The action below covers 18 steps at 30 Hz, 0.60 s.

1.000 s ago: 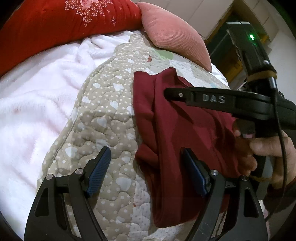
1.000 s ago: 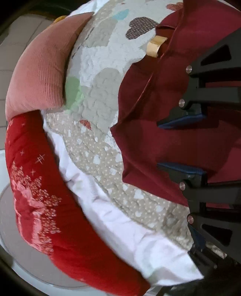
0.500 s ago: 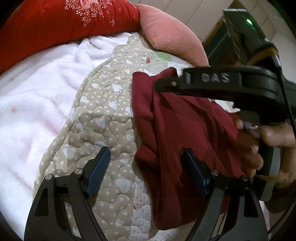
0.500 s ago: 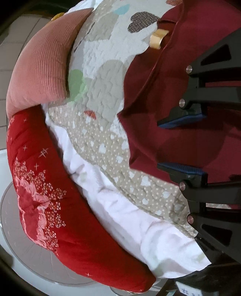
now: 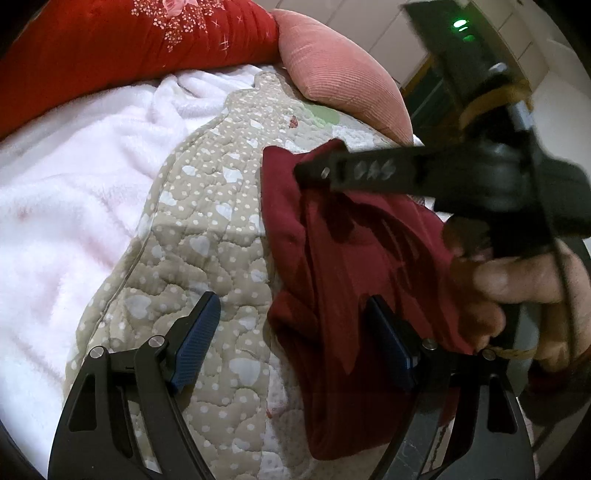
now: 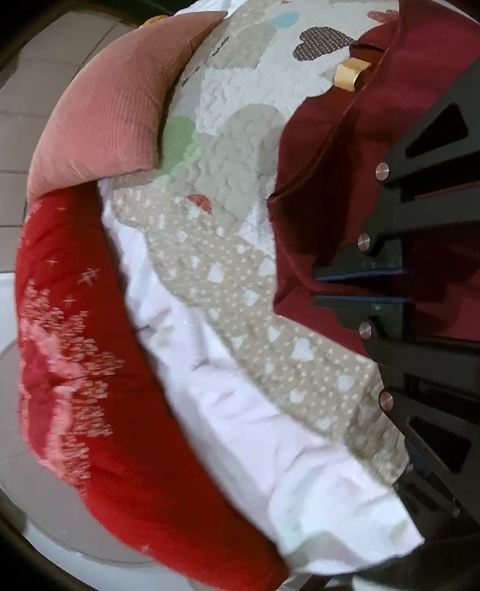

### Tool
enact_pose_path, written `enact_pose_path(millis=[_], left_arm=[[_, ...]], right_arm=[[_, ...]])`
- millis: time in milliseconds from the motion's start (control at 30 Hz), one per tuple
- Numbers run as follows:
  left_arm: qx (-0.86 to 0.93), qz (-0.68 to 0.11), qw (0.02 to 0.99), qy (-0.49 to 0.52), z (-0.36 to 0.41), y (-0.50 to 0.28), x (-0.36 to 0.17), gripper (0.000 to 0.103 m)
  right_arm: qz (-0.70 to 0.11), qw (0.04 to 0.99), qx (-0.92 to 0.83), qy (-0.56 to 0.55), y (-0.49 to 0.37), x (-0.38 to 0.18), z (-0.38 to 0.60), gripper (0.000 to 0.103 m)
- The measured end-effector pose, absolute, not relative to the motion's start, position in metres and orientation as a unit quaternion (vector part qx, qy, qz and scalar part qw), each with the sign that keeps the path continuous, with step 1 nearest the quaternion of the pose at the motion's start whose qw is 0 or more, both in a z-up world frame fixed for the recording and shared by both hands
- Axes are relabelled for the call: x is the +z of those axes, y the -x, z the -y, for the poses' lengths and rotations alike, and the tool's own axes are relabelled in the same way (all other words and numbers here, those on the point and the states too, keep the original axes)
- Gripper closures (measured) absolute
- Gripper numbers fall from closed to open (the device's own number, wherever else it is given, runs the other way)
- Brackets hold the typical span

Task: Fold small clothes
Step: 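Lift the held side with the right gripper and fold it over the body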

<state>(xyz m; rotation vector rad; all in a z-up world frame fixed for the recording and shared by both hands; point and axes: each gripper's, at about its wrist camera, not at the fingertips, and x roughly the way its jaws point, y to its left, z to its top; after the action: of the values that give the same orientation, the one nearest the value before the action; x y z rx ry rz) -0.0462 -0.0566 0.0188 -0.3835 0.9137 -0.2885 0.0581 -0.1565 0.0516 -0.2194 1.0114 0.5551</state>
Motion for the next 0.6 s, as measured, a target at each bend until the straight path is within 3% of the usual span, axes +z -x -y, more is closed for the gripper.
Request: enact_pose_path(millis=[67, 133, 200, 267, 433, 600], left_arm=[[-0.139, -0.436, 0.869, 0.186, 0.056, 0.046, 0.019, 0.022], [-0.140, -0.436, 0.869, 0.188, 0.056, 0.046, 0.018, 0.022], [-0.141, -0.436, 0.869, 0.188, 0.055, 0.047, 0.018, 0.022], [-0.141, -0.436, 0.869, 0.188, 0.055, 0.047, 0.018, 0.022], [-0.142, -0.436, 0.869, 0.189, 0.055, 0.047, 0.018, 0.022], [-0.143, -0.436, 0.868, 0.191, 0.055, 0.047, 0.018, 0.022]], right_arm=[[-0.482, 0.829, 0.259, 0.112, -0.058, 0.046, 0.154, 0.096], [-0.480, 0.832, 0.258, 0.103, -0.056, 0.052, 0.157, 0.089], [-0.486, 0.828, 0.264, 0.090, -0.054, 0.057, 0.160, 0.055], [-0.490, 0.828, 0.257, 0.092, -0.052, 0.059, 0.160, 0.046], [-0.505, 0.821, 0.232, 0.133, -0.052, 0.052, 0.147, 0.045], [-0.504, 0.820, 0.228, 0.145, -0.057, 0.040, 0.133, 0.034]])
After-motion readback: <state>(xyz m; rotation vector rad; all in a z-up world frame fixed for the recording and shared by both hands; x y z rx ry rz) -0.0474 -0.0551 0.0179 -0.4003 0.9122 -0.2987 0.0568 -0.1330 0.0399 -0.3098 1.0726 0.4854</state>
